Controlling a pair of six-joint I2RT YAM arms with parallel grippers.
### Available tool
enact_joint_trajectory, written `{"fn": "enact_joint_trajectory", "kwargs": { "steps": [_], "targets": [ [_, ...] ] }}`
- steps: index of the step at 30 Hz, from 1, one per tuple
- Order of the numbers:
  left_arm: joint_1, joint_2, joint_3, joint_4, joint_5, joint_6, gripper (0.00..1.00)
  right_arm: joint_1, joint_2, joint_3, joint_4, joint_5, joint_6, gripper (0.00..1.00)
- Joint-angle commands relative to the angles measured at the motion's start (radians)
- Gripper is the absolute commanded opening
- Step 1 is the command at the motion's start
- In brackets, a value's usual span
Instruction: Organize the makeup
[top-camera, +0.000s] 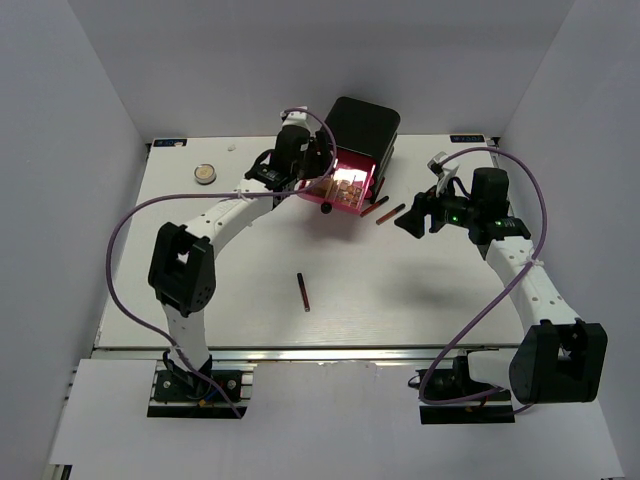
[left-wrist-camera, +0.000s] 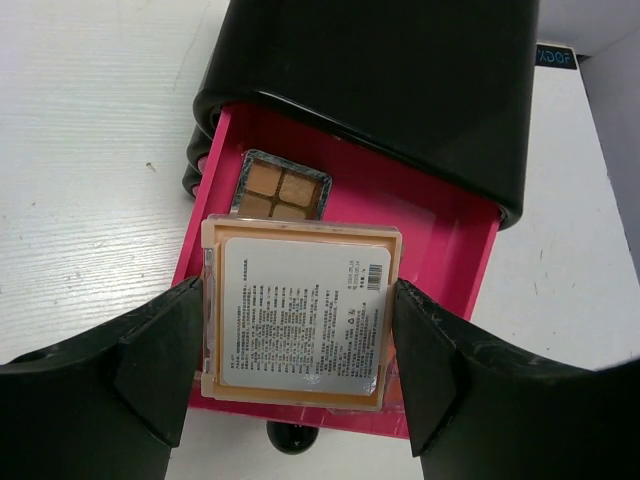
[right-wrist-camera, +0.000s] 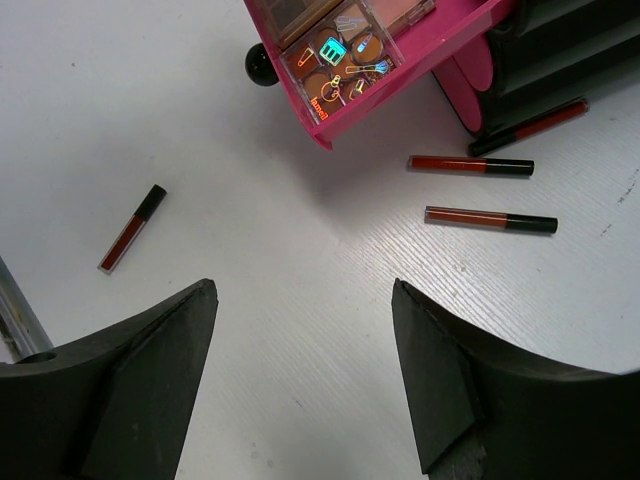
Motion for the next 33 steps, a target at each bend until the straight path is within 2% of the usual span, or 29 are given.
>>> {"fn": "enact_joint_trajectory", "kwargs": {
  "steps": [1,11,12,14,15,16,21,27,31,33],
  "targets": [
    [0.005,-0.003,0.067,-0.001,0.041,0.019,0.31,-0.004,-0.027,-0.007,0.043,-0.02,0.003,0.76],
    [0.007,0.049,0.039,0.015,0.04,0.037,0.6,-0.004,-0.019,-0.009,0.046,-0.019,0.003,0.76],
    [0.005,0.05,0.042,0.012,0.033,0.04,0.72,-0.004,-0.019,-0.009,0.045,-0.019,0.005,0.76],
    [0.005,0.052,0.045,0.008,0.03,0.04,0.81,-0.002,-0.019,-0.01,0.046,-0.017,0.006,0.76],
    [0.005,0.05,0.047,0.01,0.029,0.04,0.95,-0.004,-0.019,-0.01,0.045,-0.017,0.006,0.76],
    [0.005,0.046,0.047,0.011,0.029,0.039,0.98,-0.002,-0.019,-0.01,0.045,-0.019,0.005,0.76],
    [0.005,0.008,0.047,0.022,0.026,0.02,0.98,-0.004,-0.016,-0.004,0.036,-0.034,-0.006,0.76],
    [0.007,-0.115,0.016,-0.019,-0.013,-0.033,0.98,-0.002,-0.013,0.029,0.008,-0.06,-0.118,0.77],
    [0.033,-0.284,-0.184,0.021,-0.02,-0.17,0.98,-0.004,-0.007,0.056,0.057,-0.049,-0.174,0.76],
    [0.066,-0.392,-0.355,0.088,0.045,-0.268,0.98,-0.001,0.002,0.062,0.094,-0.045,-0.167,0.75]
  ]
}}
